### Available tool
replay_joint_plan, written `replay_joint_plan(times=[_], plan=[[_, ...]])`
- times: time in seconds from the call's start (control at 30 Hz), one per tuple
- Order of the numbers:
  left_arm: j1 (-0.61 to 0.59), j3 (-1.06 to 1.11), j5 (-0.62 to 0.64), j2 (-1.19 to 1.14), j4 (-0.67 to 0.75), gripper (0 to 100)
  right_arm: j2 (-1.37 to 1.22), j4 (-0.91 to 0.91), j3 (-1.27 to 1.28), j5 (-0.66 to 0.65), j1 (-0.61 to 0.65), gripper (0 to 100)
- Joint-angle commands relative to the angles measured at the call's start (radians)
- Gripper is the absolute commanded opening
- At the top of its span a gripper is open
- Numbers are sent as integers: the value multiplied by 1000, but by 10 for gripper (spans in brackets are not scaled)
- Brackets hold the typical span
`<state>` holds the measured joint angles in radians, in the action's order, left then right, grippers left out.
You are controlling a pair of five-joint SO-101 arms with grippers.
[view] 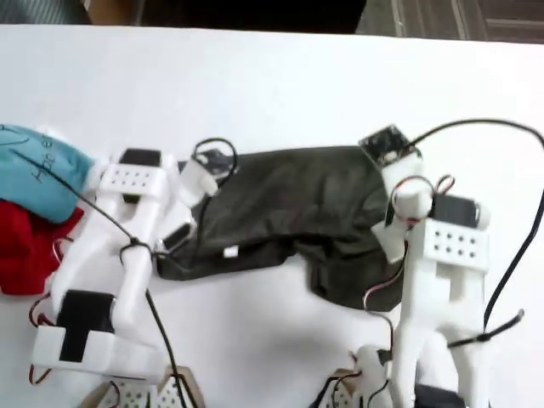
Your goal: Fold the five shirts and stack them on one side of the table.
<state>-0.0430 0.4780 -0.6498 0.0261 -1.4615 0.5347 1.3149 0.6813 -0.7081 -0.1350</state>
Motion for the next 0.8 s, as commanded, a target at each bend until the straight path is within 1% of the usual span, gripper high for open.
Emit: replay_joint_plan(times=[0.0,0.17,0.37,0.57,0.67,0.77], plan=[[8,74,-11,6,66,25,56,-62,71,-6,-12,20],[0,159,-11,6,133,25,59,-114,152,-6,-12,20],[2,159,-11,8,157,25,67,-102,150,-6,-7,20],[0,160,-9,6,176,25,104,54,68,-6,-12,20],[-8,163,-3,6,207,25,211,110,81,-8,-4,20],[-15,163,-2,5,216,25,352,163,147,-8,28,20]])
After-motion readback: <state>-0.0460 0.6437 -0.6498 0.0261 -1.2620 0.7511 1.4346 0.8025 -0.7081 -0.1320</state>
